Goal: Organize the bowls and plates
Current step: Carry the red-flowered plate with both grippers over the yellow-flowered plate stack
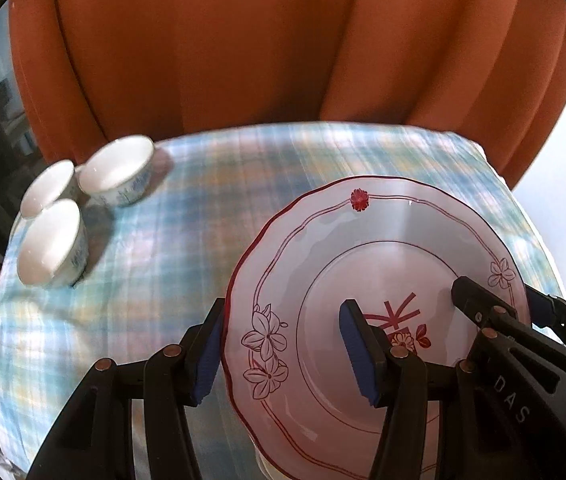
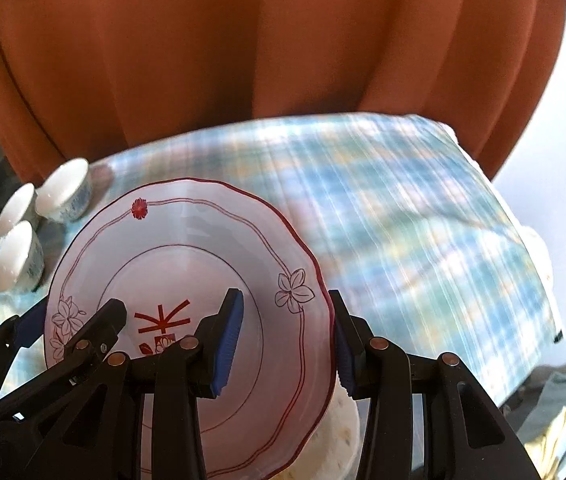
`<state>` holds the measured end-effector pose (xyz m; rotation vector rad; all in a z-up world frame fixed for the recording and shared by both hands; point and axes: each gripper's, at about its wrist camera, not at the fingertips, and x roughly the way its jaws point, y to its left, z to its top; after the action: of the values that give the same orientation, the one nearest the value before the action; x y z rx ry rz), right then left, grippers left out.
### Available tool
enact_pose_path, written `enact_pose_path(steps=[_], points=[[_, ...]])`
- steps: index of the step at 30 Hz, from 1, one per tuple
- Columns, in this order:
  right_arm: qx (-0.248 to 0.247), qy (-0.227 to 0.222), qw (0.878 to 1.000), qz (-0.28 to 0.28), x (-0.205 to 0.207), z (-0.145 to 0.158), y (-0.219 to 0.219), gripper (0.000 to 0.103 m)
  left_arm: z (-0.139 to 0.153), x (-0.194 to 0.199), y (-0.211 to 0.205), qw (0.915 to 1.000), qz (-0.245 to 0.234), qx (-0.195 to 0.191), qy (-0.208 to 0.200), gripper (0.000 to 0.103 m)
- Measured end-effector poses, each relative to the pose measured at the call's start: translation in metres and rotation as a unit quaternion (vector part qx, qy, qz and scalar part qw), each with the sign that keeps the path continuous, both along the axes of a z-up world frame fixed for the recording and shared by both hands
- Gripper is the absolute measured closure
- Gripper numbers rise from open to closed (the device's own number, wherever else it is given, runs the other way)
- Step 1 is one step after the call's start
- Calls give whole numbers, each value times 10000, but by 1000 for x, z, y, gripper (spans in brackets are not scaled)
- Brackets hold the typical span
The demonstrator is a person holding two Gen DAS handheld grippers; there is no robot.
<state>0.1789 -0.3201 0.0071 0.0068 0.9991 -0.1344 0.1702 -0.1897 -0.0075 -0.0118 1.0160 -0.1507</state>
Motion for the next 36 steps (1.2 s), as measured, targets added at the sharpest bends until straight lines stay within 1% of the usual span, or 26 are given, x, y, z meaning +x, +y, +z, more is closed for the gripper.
enact_pose_path(steps=[5, 9, 12, 18, 23, 29, 36], points=[[-20, 238, 9997, 20, -20, -17, -14, 57, -15, -18, -12, 9998, -27, 86, 190, 47], [15, 450, 9988, 173, -25, -33, -23, 57, -31, -29, -22, 9988, 148, 160, 439, 47], [21, 506, 9979, 408, -28, -44, -29, 57, -43, -38, -31, 9976, 263, 252, 581, 47], [122, 753, 9945, 720, -28, -69, -43, 57, -64, -45, -41, 9941, 575, 325, 858, 47], [149, 904, 9904, 1038, -22, -81, -45, 57, -72, -47, -42, 9907, 882, 370, 969, 47], [233, 1055, 9866, 1226, -18, -92, -49, 57, -75, -50, -50, 9893, 994, 610, 881, 47], [403, 1052, 9841, 1371, -18, -93, -54, 57, -75, -48, -51, 9877, 1136, 627, 874, 46]])
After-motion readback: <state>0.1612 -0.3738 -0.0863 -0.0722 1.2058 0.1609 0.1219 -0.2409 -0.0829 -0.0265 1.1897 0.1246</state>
